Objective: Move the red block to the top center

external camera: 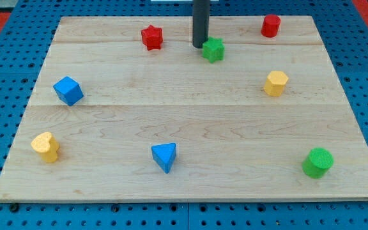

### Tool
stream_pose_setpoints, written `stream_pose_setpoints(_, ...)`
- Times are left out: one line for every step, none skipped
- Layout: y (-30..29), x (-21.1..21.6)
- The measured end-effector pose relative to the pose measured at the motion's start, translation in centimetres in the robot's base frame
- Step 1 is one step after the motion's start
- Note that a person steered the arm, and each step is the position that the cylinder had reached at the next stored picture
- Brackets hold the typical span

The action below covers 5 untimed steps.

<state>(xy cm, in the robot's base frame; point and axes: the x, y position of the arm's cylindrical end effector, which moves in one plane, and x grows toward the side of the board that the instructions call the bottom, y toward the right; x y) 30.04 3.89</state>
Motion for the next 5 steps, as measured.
stream_pose_setpoints(-8.6, 2.9)
stream_pose_setpoints(-15.5, 0.5)
stream_pose_setpoints(-14.5, -3.0)
stream_pose_setpoints(-11.4, -3.1)
stream_pose_setpoints(-5.5, -2.7)
